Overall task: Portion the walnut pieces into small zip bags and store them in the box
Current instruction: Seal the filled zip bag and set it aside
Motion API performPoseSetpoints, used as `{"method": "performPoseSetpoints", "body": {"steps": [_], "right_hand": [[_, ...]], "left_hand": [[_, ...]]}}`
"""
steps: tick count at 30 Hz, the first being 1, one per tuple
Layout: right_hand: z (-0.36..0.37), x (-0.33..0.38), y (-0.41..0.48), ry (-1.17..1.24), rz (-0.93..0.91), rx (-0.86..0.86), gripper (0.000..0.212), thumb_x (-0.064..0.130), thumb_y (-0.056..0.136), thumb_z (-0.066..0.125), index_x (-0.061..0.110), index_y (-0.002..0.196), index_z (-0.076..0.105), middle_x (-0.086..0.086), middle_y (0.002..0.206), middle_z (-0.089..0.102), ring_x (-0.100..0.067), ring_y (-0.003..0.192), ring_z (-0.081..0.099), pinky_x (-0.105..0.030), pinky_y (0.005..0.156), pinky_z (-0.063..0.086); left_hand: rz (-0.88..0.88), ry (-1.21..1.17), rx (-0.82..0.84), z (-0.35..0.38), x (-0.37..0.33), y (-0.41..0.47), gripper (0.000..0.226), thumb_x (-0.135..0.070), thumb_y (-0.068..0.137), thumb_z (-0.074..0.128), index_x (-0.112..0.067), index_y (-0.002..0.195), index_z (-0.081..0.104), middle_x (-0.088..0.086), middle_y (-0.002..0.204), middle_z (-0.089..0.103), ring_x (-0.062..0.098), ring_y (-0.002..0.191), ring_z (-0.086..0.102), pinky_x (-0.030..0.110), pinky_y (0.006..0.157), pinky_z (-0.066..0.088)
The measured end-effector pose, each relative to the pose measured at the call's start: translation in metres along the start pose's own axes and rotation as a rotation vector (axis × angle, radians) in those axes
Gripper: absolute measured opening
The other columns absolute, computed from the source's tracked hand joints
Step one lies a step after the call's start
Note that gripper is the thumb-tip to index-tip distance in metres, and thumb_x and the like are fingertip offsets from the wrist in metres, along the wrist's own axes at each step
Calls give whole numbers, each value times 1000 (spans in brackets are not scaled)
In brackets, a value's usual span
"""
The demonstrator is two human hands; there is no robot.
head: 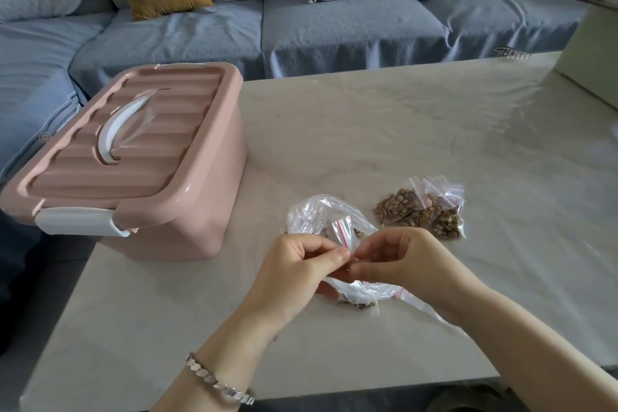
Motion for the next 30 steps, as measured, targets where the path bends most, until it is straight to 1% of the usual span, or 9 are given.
{"method": "performPoseSetpoints", "body": {"steps": [3,5,9,12,15,21,25,27,30], "right_hand": [[1,1,-1,-40,-31,-22,32,38,52,76,14,73,72,-2,71,73,-9,66,66,-19,69,52],[1,2,-2,-87,-71,-52,33,42,50,74,18,72,74,0,70,73,-8,66,66,-19,68,53],[1,4,-5,-227,-150,-13,2,27,71,75,29,70,76,4,71,74,-12,69,68,-25,68,53],[2,3,-7,-367,-210,-2,12,26,80,70,38,80,73,-2,75,73,-29,77,66,-40,72,53],[3,2,-10,-410,-249,-34,16,19,82,67,33,78,74,-1,73,72,-24,72,66,-36,67,52],[3,6,-10,-90,-144,-87,21,4,80,66,15,63,73,-2,59,69,-6,54,59,-14,56,47],[7,2,-9,170,-39,-87,24,1,83,62,8,61,69,-3,55,66,-10,52,60,-15,54,48],[7,-3,-8,51,-65,-163,22,1,81,63,13,63,68,1,55,65,-7,50,55,-14,52,45],[3,-5,-11,-413,-266,-317,20,5,75,64,22,68,57,7,62,61,-4,51,48,-16,52,41]], "left_hand": [[22,19,26,0,-1,-1,18,-6,85,63,-8,69,72,9,68,71,16,66,69,21,51,50],[14,14,32,0,0,-1,16,-6,84,64,-6,70,72,9,66,71,16,64,70,21,51,50],[-51,-27,78,0,2,-2,17,-5,84,63,-8,70,71,3,60,68,14,57,67,22,50,51],[-80,-70,95,1,4,-3,19,-7,85,61,-7,69,70,4,61,67,14,55,64,21,49,49],[-65,-84,86,1,4,-4,21,-5,86,60,-6,68,70,6,61,67,14,53,62,20,48,47],[111,-109,35,5,0,-11,29,-1,84,62,-12,58,70,3,58,65,10,51,57,19,48,44],[106,-246,33,8,1,-14,18,-14,72,61,-11,58,71,7,62,68,11,51,56,19,48,44],[76,-154,-35,7,5,-13,21,-9,75,64,-10,55,68,7,58,66,12,50,56,19,45,42],[79,205,-199,4,11,-13,23,-5,77,60,-5,55,61,8,55,64,18,46,53,27,45,41]]}}
Point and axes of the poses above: each hand's wrist, its own y-axis towards the middle knuckle, its own z-axis out of the palm, x = y × z, the point moved 1 cm from there along y, towards the middle knuckle
